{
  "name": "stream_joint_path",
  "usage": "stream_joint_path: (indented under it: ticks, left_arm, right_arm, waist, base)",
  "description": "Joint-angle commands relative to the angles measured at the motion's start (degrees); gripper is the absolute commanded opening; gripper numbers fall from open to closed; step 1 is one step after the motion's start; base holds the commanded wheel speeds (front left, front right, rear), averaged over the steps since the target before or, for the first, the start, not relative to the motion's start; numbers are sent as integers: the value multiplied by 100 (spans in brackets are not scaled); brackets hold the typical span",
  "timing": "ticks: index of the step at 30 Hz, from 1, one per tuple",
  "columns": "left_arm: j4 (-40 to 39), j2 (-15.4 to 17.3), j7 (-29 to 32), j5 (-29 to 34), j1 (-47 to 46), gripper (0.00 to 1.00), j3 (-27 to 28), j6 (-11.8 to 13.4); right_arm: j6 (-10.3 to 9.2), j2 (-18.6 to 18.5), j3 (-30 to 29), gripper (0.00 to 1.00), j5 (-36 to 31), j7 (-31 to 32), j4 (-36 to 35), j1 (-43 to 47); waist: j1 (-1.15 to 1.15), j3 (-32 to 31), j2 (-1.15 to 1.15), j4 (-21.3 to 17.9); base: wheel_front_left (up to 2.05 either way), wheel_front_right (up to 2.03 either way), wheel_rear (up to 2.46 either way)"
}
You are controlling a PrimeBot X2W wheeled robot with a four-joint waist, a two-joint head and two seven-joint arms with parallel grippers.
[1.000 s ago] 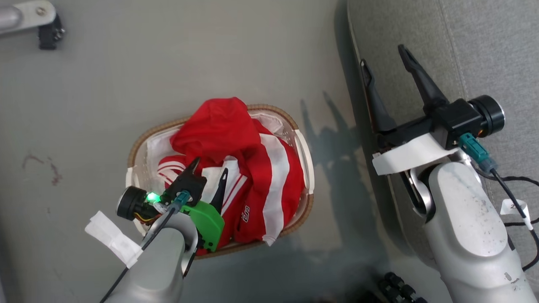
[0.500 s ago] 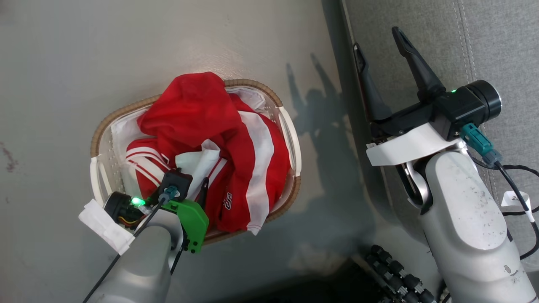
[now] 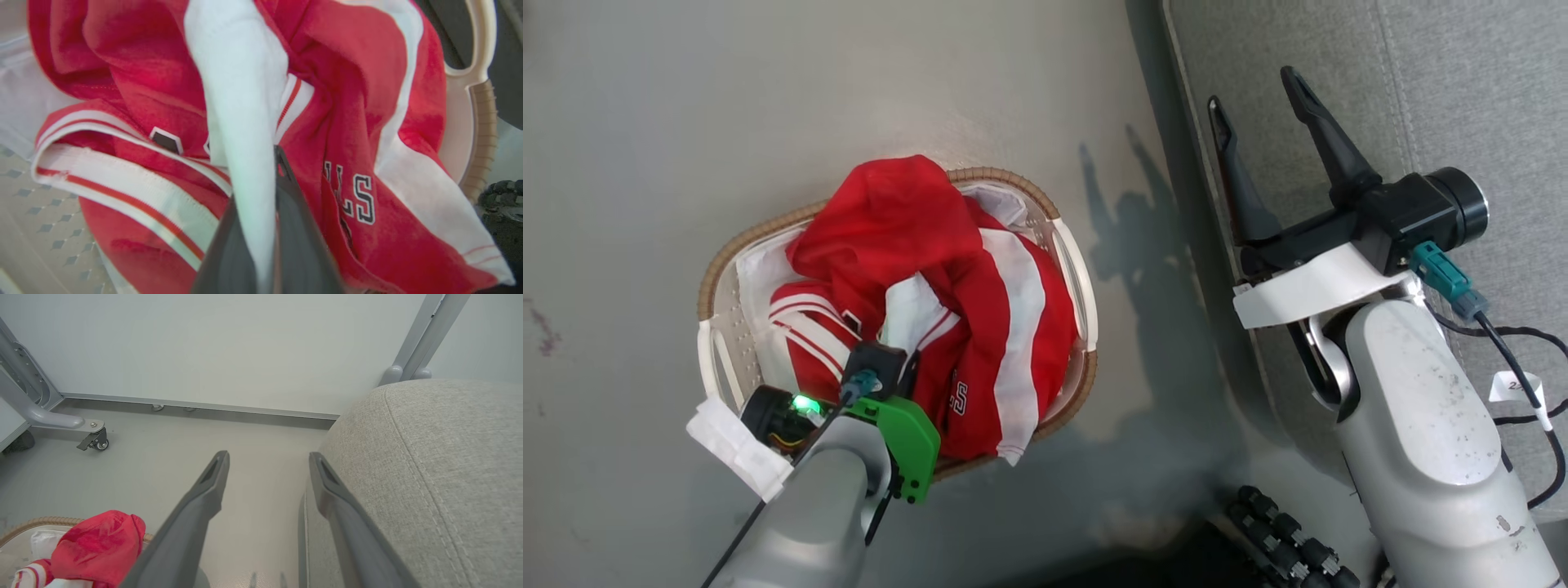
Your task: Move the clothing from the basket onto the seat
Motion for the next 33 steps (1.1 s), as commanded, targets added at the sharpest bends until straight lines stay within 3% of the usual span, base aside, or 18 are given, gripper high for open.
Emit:
stream_joint_path:
  ticks: [1,16,33]
  left_arm:
    - [-54,16,2,-103,147,0,-51,-10]
    - [-1026,13,2,-624,1027,0,-159,-10]
    - [-2501,12,-1,-373,1818,0,656,39]
  right_arm:
    - [-6,-20,-12,100,-21,-28,44,95]
    - [-6,-22,-133,100,-314,-28,356,722]
    - [-6,-22,-169,100,-331,-28,585,1399]
  waist:
    - [0,-277,0,84]
    - [0,-1634,0,548]
    - [0,-2899,0,945]
  base:
    - [0,0,0]
    - [0,0,0]
    - [0,0,0]
